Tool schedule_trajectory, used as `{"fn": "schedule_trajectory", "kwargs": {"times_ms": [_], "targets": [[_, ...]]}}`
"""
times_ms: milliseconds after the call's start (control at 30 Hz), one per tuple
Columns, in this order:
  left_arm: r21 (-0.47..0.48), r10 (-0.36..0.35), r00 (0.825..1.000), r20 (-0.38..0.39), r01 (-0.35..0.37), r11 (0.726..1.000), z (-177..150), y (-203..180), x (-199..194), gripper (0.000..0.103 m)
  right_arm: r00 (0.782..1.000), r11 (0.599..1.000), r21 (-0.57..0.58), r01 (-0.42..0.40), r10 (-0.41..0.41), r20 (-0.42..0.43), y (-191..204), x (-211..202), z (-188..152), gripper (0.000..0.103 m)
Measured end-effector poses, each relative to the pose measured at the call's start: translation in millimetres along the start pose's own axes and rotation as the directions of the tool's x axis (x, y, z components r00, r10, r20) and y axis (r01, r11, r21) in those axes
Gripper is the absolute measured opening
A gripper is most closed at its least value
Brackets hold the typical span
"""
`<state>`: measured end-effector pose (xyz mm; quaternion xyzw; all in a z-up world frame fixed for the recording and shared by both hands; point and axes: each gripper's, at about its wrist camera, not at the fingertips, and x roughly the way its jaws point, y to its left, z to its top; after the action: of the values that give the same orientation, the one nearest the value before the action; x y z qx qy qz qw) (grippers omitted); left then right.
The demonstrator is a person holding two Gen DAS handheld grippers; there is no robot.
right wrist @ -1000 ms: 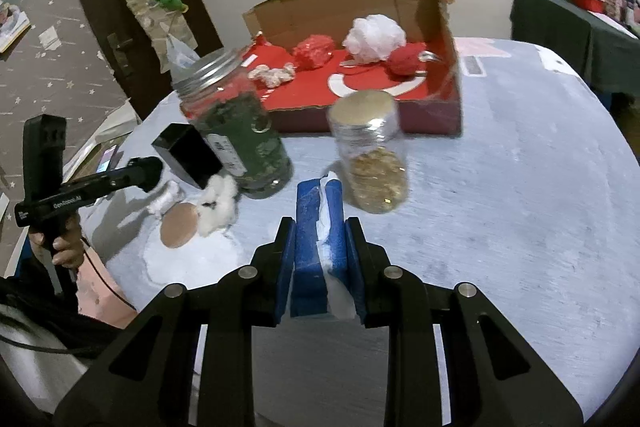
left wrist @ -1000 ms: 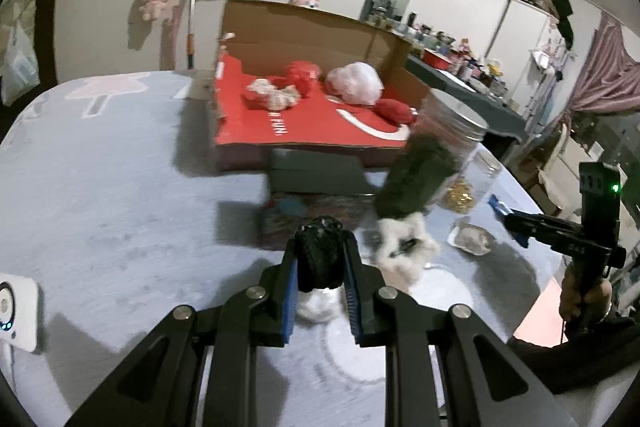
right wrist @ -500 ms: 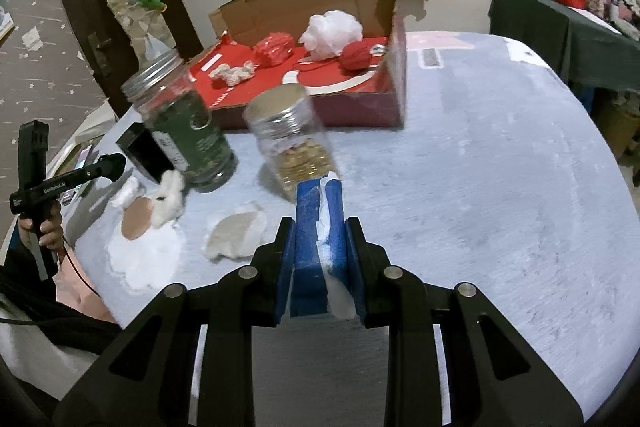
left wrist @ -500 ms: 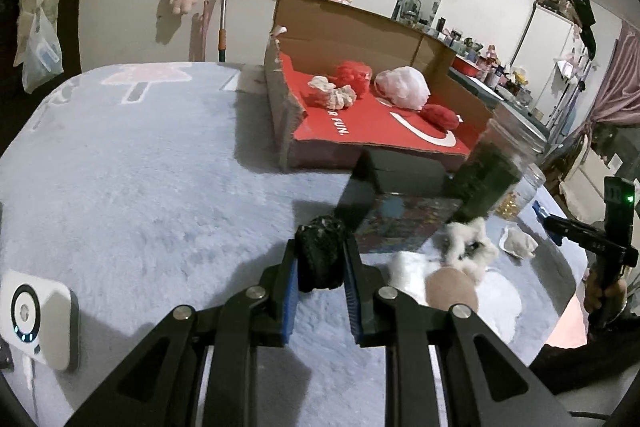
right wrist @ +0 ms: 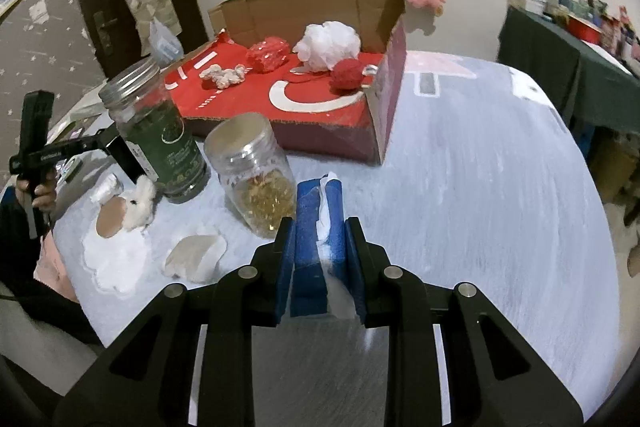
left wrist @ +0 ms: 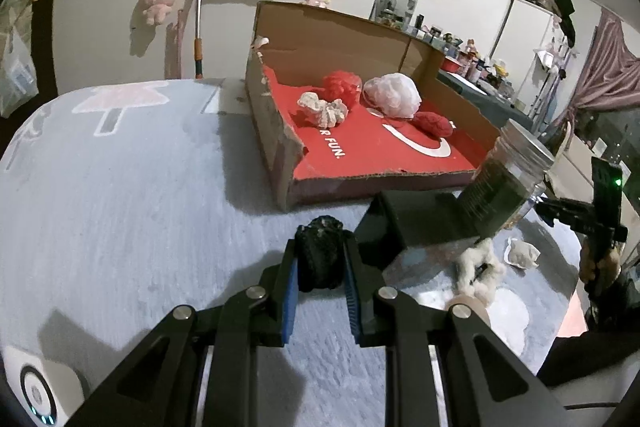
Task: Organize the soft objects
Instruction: 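Carry the black fuzzy item and blue packet into the cardboard box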
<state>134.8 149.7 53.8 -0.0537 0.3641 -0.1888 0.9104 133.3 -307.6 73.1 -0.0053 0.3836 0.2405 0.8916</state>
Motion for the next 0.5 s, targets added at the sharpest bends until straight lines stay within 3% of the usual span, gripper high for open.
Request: {"fn": "schedule_trajectory", "kwargs": {"times_ms": [500], "targets": [[0.084, -0.041, 0.999, -0.010, 0.042, 0.996, 35, -2, 5, 0.022, 1.000, 0.992, -0.121, -0.027, 0.026, -0.009, -2, 11, 38, 0.024]]}}
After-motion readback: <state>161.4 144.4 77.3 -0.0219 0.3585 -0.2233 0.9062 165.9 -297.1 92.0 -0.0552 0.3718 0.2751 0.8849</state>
